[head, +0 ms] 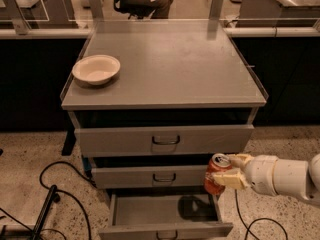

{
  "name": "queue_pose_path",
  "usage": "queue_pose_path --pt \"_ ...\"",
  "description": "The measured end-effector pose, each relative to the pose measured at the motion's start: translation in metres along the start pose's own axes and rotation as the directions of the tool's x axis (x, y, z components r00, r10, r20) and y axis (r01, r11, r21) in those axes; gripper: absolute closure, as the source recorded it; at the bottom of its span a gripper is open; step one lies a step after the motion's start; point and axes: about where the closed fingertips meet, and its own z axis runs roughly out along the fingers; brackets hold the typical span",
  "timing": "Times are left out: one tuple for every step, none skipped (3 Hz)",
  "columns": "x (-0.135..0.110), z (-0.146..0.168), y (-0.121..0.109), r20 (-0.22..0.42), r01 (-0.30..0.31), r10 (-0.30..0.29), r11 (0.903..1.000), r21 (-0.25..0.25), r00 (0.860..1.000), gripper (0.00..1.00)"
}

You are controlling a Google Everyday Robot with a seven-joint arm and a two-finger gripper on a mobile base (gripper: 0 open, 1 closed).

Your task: Place coke can into bottom drawer

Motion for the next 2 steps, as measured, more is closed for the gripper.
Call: queue_pose_path --pt "0.000 0.000 0.000 0.000 0.000 0.000 1.0000 0.000 1.000 1.00" --pt "0.014 0.009 0.002 0.003 -0.003 0.003 0.9998 0.019 1.000 1.00"
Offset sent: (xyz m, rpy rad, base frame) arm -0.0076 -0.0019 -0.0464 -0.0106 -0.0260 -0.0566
